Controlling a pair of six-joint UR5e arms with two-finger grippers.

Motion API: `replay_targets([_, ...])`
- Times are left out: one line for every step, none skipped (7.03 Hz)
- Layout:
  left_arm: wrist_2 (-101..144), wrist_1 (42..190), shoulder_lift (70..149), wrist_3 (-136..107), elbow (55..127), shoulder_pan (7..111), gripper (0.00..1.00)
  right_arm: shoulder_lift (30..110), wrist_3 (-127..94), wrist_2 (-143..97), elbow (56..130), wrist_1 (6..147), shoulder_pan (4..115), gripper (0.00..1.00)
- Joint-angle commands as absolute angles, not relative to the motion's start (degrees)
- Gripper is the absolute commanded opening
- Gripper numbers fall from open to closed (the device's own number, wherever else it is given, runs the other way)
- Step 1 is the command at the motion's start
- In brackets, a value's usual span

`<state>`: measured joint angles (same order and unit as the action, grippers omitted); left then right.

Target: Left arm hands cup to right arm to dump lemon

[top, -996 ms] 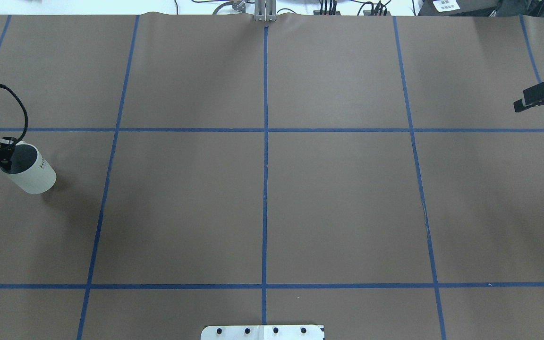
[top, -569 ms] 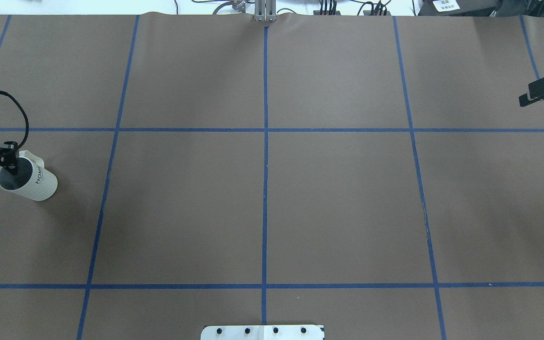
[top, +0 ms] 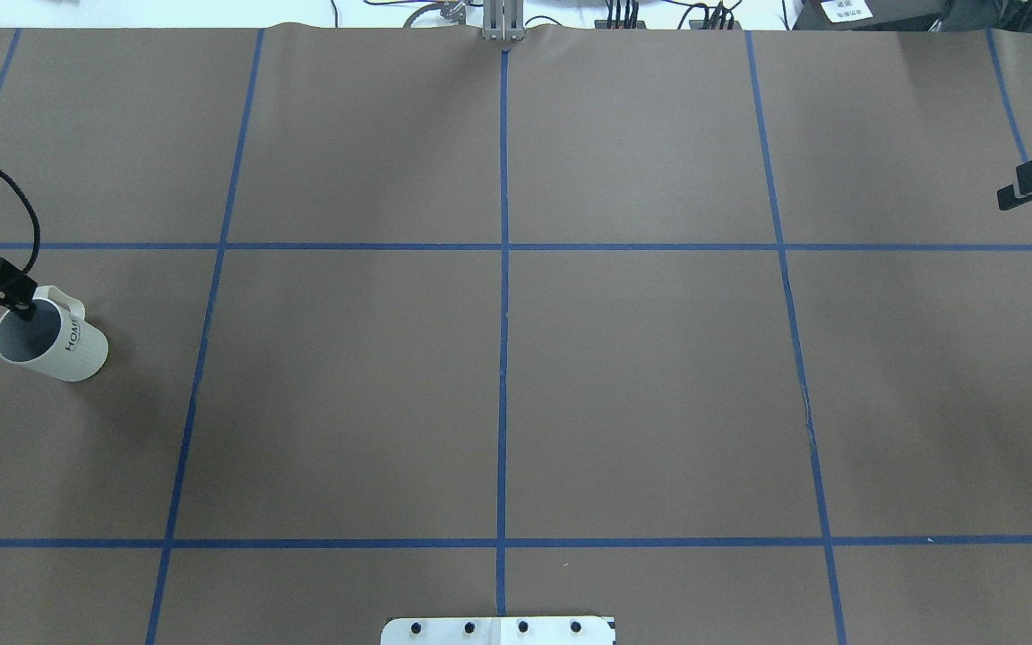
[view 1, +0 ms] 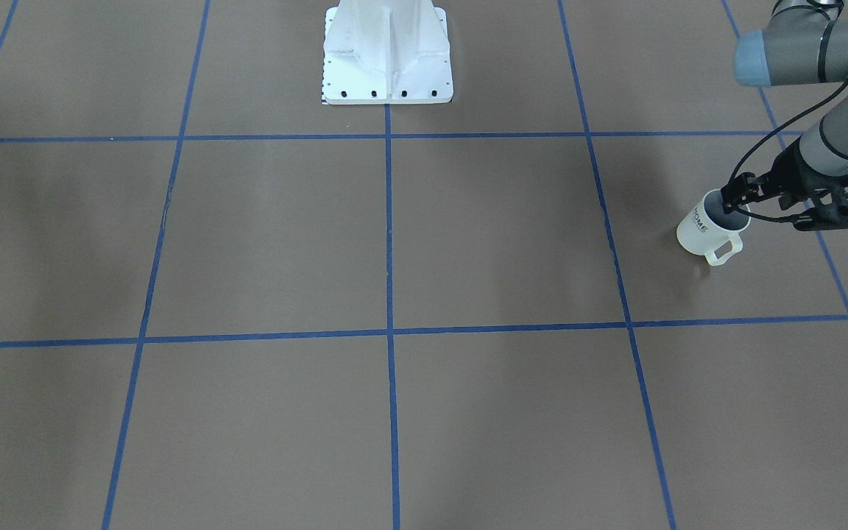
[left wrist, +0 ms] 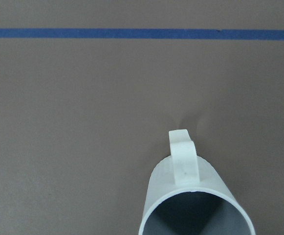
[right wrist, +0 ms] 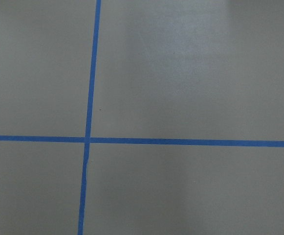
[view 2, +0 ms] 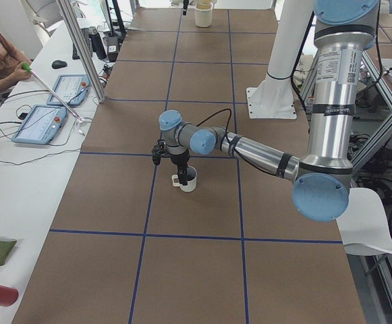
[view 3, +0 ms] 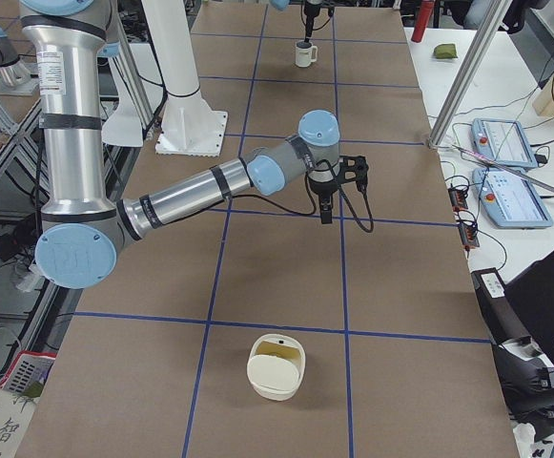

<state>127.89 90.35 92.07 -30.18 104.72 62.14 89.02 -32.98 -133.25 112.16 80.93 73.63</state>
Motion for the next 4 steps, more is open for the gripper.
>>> replay_targets([127.3, 85.0, 94.6, -17.8, 103.7, 67.8, 1.0, 88.6, -22.0, -133.3, 108.8, 84.2, 75.6, 1.0])
replay_targets([127.2, 81.3, 98.6, -11.8, 102.0, 72.2, 1.0, 87.0, -15.3, -133.2, 106.7, 88.5, 77.9, 1.0])
replay_targets([127.3, 80.8, 99.7, -5.8, 99.6, 75.6, 1.0, 85.8, -6.7, -132.6, 105.6, 93.8, 80.5, 1.0])
replay_targets([127.6, 81.1, 99.7, -0.1, 98.4, 79.7, 1.0, 86.1, -0.2, -132.9, 105.4, 97.4, 83.9, 1.0])
